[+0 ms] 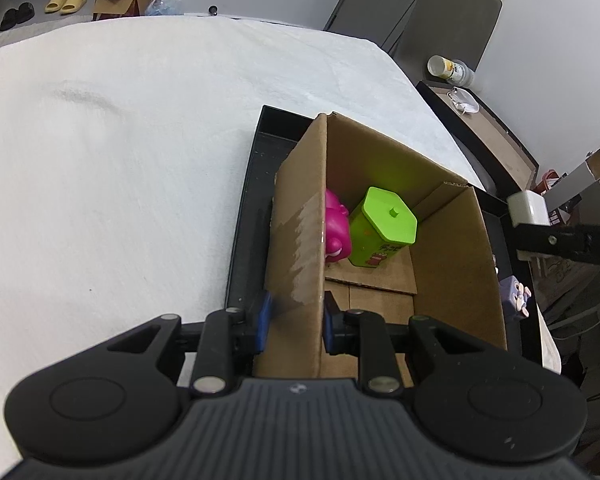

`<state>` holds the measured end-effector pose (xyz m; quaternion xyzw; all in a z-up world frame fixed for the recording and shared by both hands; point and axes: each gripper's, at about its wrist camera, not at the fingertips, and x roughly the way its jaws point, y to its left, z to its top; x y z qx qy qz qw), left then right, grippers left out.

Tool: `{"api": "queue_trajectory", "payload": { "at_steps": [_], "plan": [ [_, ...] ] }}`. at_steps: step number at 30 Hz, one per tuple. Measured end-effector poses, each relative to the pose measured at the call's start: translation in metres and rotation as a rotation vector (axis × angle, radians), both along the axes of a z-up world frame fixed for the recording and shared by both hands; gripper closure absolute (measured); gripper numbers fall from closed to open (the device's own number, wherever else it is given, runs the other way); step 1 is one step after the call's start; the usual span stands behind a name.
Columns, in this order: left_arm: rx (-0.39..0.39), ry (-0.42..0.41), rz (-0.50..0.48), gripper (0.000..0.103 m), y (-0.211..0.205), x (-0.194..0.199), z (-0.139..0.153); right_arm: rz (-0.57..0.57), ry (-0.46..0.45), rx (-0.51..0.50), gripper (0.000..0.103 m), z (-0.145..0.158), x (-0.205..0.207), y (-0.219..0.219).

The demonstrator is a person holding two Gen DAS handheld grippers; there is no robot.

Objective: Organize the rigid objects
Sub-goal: 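Carry the white charger plug with the right gripper and release it into the cardboard box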

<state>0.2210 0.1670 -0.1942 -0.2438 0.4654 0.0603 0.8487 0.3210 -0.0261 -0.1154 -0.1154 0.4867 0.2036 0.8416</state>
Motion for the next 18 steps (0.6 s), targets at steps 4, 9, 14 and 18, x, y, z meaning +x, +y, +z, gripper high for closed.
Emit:
{"api": "queue_trajectory", "payload": {
  "at_steps": [4,9,14,18],
  "plan": [
    [-0.016,-0.002,0.004,0.08,0.003,0.0,-0.001,0.012,0.003,-0.003,0.067,-0.004,0.002,0.013],
    [-0.026,-0.002,0.004,0.079,0.006,-0.001,-0.001,0.021,0.007,-0.006,0.067,-0.008,0.004,0.027],
    [-0.028,-0.005,0.002,0.079,0.006,-0.002,0.0,0.031,0.014,-0.002,0.067,-0.013,0.007,0.038],
    [-0.031,-0.007,0.003,0.079,0.007,-0.002,0.001,0.038,0.02,-0.007,0.067,-0.018,0.009,0.046]
  ]
}}
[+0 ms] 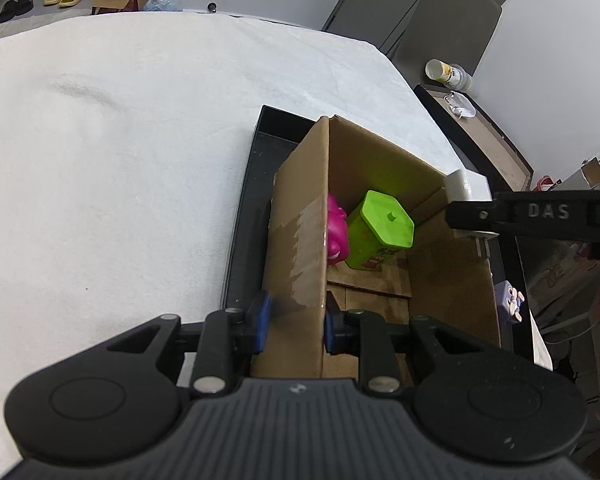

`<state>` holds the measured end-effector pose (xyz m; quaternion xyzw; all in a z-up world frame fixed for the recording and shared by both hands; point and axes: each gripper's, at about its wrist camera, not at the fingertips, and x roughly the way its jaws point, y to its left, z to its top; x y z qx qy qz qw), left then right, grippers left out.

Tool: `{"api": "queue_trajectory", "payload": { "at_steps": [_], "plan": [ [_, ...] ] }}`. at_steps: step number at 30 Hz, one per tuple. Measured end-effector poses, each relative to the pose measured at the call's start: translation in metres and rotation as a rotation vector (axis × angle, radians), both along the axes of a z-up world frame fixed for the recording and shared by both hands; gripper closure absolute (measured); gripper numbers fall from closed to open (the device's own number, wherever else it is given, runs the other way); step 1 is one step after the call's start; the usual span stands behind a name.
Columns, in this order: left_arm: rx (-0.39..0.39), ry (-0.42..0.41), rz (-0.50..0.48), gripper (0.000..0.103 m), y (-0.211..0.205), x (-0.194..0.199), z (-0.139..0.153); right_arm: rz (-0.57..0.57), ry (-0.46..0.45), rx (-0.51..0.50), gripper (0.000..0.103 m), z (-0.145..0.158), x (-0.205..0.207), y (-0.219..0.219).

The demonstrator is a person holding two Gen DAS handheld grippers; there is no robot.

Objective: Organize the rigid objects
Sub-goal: 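Carry the white charger plug with the right gripper and release it into the cardboard box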

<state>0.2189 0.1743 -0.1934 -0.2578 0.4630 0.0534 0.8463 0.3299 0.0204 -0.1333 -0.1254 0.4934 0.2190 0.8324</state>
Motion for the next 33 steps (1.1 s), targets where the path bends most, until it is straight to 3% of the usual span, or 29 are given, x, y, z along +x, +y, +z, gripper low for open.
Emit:
{"api": "queue_trajectory", "payload": {
  "at_steps": [7,13,33],
  "plan": [
    [-0.013,-0.008,-0.002,0.077,0.003,0.0,0.0,-0.002,-0.044,-0.053,0.064,-0.009,0.003,0.007],
    [-0.015,-0.006,-0.001,0.078,0.004,0.0,-0.001,-0.011,-0.051,-0.027,0.061,-0.002,0.001,-0.004],
    [0.027,-0.007,0.001,0.078,-0.006,0.0,0.004,-0.074,-0.039,-0.04,0.049,0.003,-0.012,-0.066]
  ]
}}
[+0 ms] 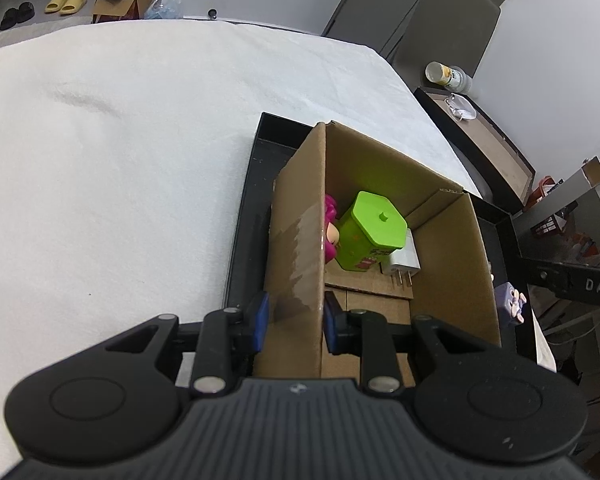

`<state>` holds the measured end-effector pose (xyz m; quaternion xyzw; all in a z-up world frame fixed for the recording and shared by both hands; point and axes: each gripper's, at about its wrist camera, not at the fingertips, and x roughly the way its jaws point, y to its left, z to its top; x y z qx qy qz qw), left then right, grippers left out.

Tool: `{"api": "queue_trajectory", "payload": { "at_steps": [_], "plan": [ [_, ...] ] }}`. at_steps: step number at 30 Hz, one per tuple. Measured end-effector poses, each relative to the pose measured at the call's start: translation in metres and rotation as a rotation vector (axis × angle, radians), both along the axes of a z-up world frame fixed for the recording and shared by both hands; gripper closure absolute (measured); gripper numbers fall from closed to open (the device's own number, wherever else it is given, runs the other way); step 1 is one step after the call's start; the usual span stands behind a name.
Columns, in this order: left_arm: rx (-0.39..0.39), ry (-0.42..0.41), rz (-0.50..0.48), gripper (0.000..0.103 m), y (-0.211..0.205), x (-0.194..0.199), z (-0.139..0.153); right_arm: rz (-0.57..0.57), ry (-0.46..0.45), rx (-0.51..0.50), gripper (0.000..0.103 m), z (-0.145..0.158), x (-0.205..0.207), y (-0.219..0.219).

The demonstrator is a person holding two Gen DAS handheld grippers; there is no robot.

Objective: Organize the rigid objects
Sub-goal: 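Carry the white charger plug with the right gripper and release it into the cardboard box, then reach the right gripper to the lavender cube figure and grasp it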

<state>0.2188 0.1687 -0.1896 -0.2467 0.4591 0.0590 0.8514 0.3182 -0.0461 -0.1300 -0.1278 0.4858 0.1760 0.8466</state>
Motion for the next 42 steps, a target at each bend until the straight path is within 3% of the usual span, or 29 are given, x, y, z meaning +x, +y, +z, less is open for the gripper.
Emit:
{"api": "queue_trajectory", "payload": {
  "at_steps": [12,28,42],
  "plan": [
    [0.019,0.005,0.004,0.078,-0.004,0.002,-0.002,-0.051,-0.001,-0.009,0.044,-0.001,-0.001,-0.042],
    [0.029,-0.01,0.011,0.08,-0.005,0.001,0.001,-0.157,0.048,0.005,0.043,-0.028,0.013,-0.09],
    [0.052,0.003,0.01,0.08,-0.009,0.006,-0.002,-0.241,0.062,0.013,0.043,-0.056,0.04,-0.097]
  ]
}}
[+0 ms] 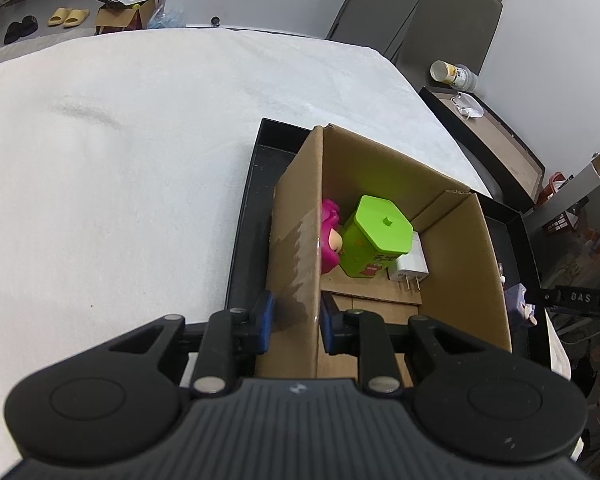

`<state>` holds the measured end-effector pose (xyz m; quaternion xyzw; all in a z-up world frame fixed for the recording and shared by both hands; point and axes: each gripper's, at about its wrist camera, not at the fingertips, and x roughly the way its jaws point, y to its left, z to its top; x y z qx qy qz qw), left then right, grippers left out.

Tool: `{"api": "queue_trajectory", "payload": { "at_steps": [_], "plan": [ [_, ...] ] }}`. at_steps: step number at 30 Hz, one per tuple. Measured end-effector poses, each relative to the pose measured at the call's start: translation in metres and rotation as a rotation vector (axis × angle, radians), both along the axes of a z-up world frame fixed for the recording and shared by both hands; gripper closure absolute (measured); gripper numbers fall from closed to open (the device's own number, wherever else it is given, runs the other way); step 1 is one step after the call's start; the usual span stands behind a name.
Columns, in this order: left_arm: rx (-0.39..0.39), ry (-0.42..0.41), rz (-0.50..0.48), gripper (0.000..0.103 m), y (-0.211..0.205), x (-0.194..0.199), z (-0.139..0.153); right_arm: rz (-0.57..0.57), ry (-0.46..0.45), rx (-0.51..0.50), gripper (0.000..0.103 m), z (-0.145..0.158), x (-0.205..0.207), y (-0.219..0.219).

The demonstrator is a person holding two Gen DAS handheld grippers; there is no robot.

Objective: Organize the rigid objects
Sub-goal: 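Reach the right gripper to the lavender cube figure and grasp it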

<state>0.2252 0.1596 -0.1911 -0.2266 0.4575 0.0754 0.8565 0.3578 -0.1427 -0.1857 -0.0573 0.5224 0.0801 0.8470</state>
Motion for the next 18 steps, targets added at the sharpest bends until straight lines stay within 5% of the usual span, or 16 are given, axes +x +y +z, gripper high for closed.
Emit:
{"api": "queue_trajectory", "payload": {
  "at_steps": [10,13,18],
  "plan": [
    [0.001,0.009,0.002,0.08,0.001,0.003,-0.004,-0.068,0.056,-0.029,0.044,-0.028,0.015,-0.007],
    [0.003,0.011,0.002,0.08,0.001,0.004,-0.004,-0.069,0.106,-0.01,0.056,-0.035,0.014,-0.01],
    [0.006,0.012,0.001,0.08,0.0,0.004,-0.004,-0.022,0.091,-0.028,0.057,-0.029,0.002,-0.009]
  ]
}}
